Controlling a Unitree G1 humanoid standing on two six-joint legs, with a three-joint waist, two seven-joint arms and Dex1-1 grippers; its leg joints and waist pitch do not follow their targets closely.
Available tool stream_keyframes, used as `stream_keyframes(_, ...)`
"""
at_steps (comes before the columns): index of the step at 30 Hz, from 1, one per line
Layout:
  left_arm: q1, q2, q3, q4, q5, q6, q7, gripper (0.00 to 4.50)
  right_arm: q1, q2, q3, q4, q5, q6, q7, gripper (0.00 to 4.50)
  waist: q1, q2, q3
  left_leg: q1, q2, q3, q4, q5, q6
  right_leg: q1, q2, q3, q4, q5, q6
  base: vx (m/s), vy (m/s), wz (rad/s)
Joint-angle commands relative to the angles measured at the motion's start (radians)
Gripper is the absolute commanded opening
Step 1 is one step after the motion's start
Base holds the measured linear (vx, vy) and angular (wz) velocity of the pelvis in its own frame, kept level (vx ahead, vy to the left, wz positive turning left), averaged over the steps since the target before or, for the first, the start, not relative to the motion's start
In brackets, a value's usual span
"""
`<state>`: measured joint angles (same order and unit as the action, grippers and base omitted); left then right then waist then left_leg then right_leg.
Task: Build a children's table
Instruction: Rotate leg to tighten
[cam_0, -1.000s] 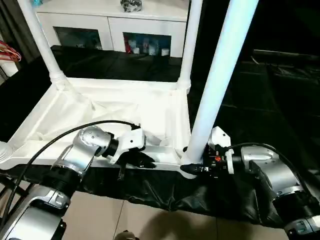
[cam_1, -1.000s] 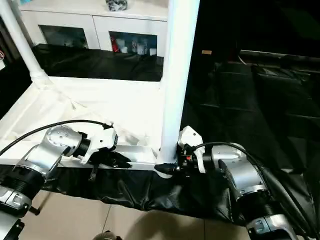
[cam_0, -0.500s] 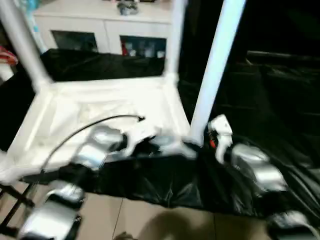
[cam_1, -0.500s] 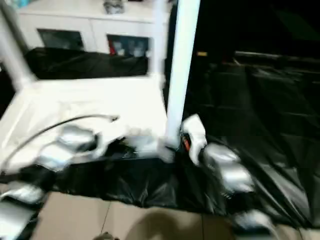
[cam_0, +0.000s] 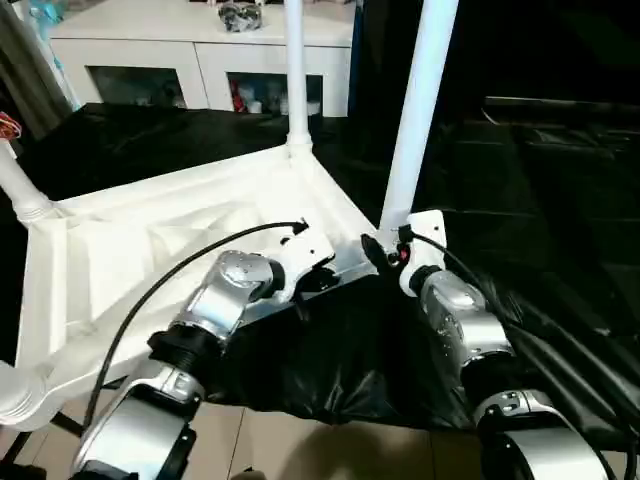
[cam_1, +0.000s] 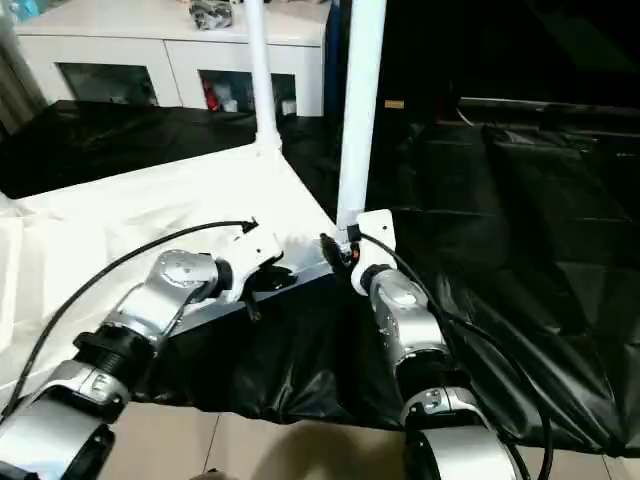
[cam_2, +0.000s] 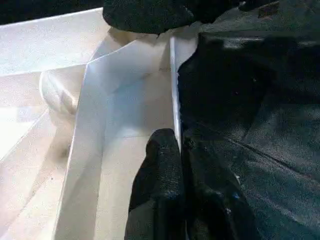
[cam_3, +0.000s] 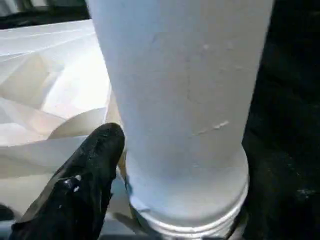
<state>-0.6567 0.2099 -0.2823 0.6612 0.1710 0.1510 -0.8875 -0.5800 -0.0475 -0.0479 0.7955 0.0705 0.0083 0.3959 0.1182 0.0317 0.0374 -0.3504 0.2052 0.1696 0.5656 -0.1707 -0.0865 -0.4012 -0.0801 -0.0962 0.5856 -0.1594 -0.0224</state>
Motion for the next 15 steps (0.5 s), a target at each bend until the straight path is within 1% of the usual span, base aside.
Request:
stream_keyframes(1, 0.003, -0.020, -0.058, -0.050, -0.021, -0.056, -0.072, 0.00, 0.022, 0.038, 0.131, -0.013, -0.017, 0.006, 0.145, 3.98, -0.002, -0.001, -0.059, -0.002, 0.019, -0.005, -0.064, -0.273, 0.030, 0.054, -0.068, 0.047, -0.074, -0.287, -0.160, 0.000, 0.000, 0.00)
stream_keyframes(2, 0.003, -0.020, -0.058, -0.050, -0.021, -0.056, -0.072, 0.00, 0.022, 0.038, 0.131, -0.013, -0.017, 0.006, 0.145, 3.98, -0.002, 0.000, -0.060, -0.001, 0.020, -0.006, -0.065, -0.268, 0.030, 0.056, -0.068, 0.046, -0.071, -0.281, -0.162, 0.000, 0.000, 0.00)
stream_keyframes(3, 0.021, 0.017, -0.061, -0.067, -0.039, -0.090, -0.140, 0.00, 0.040, -0.007, 0.150, -0.053, -0.014, 0.005, 0.225, 3.98, -0.004, -0.004, -0.058, -0.002, 0.020, -0.004, -0.064, -0.267, 0.040, 0.057, -0.067, 0.046, -0.074, -0.290, -0.161, 0.000, 0.000, 0.00)
stream_keyframes(5, 0.032, 0.042, -0.058, -0.082, -0.056, -0.107, -0.186, 0.00, 0.054, -0.045, 0.165, -0.085, -0.010, 0.003, 0.296, 3.98, -0.004, -0.005, -0.059, -0.004, 0.023, -0.003, -0.064, -0.262, 0.047, 0.058, -0.069, 0.047, -0.072, -0.289, -0.162, 0.000, 0.000, 0.00)
stream_keyframes(6, 0.036, 0.052, -0.051, -0.088, -0.069, -0.110, -0.207, 0.00, 0.063, -0.069, 0.174, -0.104, -0.005, 0.000, 0.345, 3.98, -0.002, -0.008, -0.059, -0.002, 0.024, -0.001, -0.062, -0.252, 0.052, 0.055, -0.066, 0.047, -0.071, -0.275, -0.166, 0.000, 0.000, 0.00)
stream_keyframes(7, 0.038, 0.059, -0.045, -0.091, -0.079, -0.113, -0.223, 0.00, 0.069, -0.086, 0.177, -0.116, -0.003, -0.002, 0.380, 3.98, 0.000, -0.006, -0.058, -0.003, 0.025, -0.001, -0.062, -0.248, 0.056, 0.054, -0.067, 0.048, -0.068, -0.269, -0.174, 0.000, 0.000, 0.00)
stream_keyframes(8, 0.040, 0.066, -0.041, -0.094, -0.086, -0.114, -0.237, 0.00, 0.075, -0.100, 0.178, -0.127, 0.003, -0.002, 0.413, 3.98, 0.004, -0.005, -0.058, 0.002, 0.028, 0.001, -0.061, -0.256, 0.057, 0.051, -0.068, 0.049, -0.070, -0.275, -0.178, 0.000, 0.000, 0.00)
stream_keyframes(9, 0.041, 0.076, -0.039, -0.097, -0.091, -0.117, -0.252, 0.00, 0.079, -0.116, 0.180, -0.137, 0.008, -0.005, 0.448, 3.98, 0.004, -0.013, -0.057, 0.001, 0.028, 0.002, -0.062, -0.257, 0.058, 0.050, -0.066, 0.049, -0.070, -0.277, -0.178, 0.000, 0.000, 0.00)
stream_keyframes(10, 0.041, 0.085, -0.037, -0.097, -0.093, -0.121, -0.267, 0.00, 0.082, -0.130, 0.183, -0.142, 0.009, -0.012, 0.480, 3.98, 0.006, -0.012, -0.056, -0.001, 0.027, 0.000, -0.064, -0.261, 0.056, 0.053, -0.068, 0.047, -0.070, -0.298, -0.173, 0.000, 0.000, 0.00)
stream_keyframes(12, 0.041, 0.105, -0.032, -0.097, -0.101, -0.126, -0.294, 0.00, 0.091, -0.164, 0.198, -0.163, 0.020, -0.010, 0.565, 3.98, 0.008, -0.018, -0.055, 0.000, 0.028, 0.001, -0.063, -0.267, 0.056, 0.052, -0.069, 0.048, -0.071, -0.325, -0.166, 0.000, 0.000, 0.00)
stream_keyframes(13, 0.041, 0.107, -0.031, -0.097, -0.101, -0.126, -0.296, 0.00, 0.093, -0.168, 0.201, -0.167, 0.022, -0.009, 0.575, 3.98, 0.010, -0.016, -0.054, 0.000, 0.029, 0.001, -0.064, -0.266, 0.057, 0.049, -0.070, 0.049, -0.072, -0.330, -0.164, 0.000, 0.000, 0.00)
stream_keyframes(14, 0.042, 0.122, -0.028, -0.100, -0.107, -0.127, -0.319, 0.00, 0.107, -0.199, 0.222, -0.200, 0.041, 0.006, 0.657, 3.98, 0.010, -0.024, -0.054, 0.001, 0.028, 0.002, -0.064, -0.263, 0.060, 0.050, -0.069, 0.049, -0.073, -0.330, -0.163, 0.000, 0.000, 0.00)
stream_keyframes(15, 0.044, 0.137, -0.029, -0.105, -0.113, -0.125, -0.342, 0.00, 0.116, -0.219, 0.236, -0.224, 0.054, 0.018, 0.709, 3.98, 0.020, -0.027, -0.055, -0.001, 0.030, 0.002, -0.062, -0.236, 0.069, 0.052, -0.072, 0.050, -0.068, -0.325, -0.159, 0.000, 0.000, 0.00)
